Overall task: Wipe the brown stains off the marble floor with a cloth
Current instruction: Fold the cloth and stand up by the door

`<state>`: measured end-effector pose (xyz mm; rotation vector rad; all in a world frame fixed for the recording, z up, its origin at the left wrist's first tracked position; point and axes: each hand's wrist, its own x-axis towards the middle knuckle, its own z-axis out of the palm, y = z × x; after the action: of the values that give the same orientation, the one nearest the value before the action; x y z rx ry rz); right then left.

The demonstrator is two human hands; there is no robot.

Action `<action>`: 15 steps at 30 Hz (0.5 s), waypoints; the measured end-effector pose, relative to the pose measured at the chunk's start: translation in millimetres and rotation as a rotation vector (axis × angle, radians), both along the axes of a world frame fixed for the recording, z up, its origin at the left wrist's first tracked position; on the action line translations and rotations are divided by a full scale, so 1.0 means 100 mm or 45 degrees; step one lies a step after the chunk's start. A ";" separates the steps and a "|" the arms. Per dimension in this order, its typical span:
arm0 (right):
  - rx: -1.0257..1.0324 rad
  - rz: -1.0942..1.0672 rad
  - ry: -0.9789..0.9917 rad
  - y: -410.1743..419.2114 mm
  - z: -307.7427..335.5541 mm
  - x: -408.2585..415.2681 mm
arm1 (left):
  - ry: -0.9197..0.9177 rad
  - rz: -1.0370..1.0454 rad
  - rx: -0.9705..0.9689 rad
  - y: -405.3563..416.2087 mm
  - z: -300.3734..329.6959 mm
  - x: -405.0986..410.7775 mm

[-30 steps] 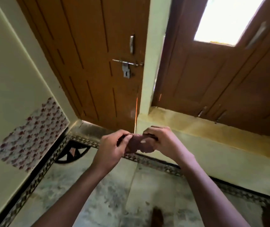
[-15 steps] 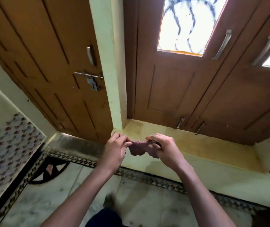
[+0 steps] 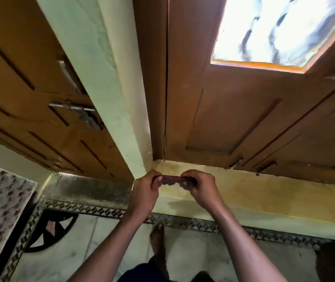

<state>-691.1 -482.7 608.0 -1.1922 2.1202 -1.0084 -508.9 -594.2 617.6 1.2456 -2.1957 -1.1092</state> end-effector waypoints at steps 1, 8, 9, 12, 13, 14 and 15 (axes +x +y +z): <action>0.002 -0.014 0.136 -0.17 -0.10 -0.04 | 0.014 0.004 -0.037 -0.13 -0.08 -0.06; 0.460 0.235 0.378 -0.59 -1.00 -0.06 | -0.269 -0.074 -0.013 -0.36 -1.23 -0.03; 0.599 0.341 0.339 -0.57 -1.14 -0.07 | -0.347 -0.090 -0.014 -0.36 -1.47 0.03; 0.717 0.449 0.331 -0.45 -1.48 -0.05 | -0.438 -0.156 -0.057 -0.29 -2.02 0.22; 0.684 0.446 0.340 -0.44 -1.55 -0.04 | -0.416 -0.190 -0.045 -0.28 -2.09 0.24; 0.663 0.433 0.326 -0.44 -1.62 -0.03 | -0.404 -0.227 -0.018 -0.29 -2.12 0.21; 0.655 0.418 0.324 -0.47 -1.66 -0.03 | -0.413 -0.280 -0.018 -0.30 -2.10 0.16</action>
<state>-694.4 -529.7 442.0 -1.3807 2.0898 -0.1545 -492.8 -624.1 407.3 1.2763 -2.6304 -1.0269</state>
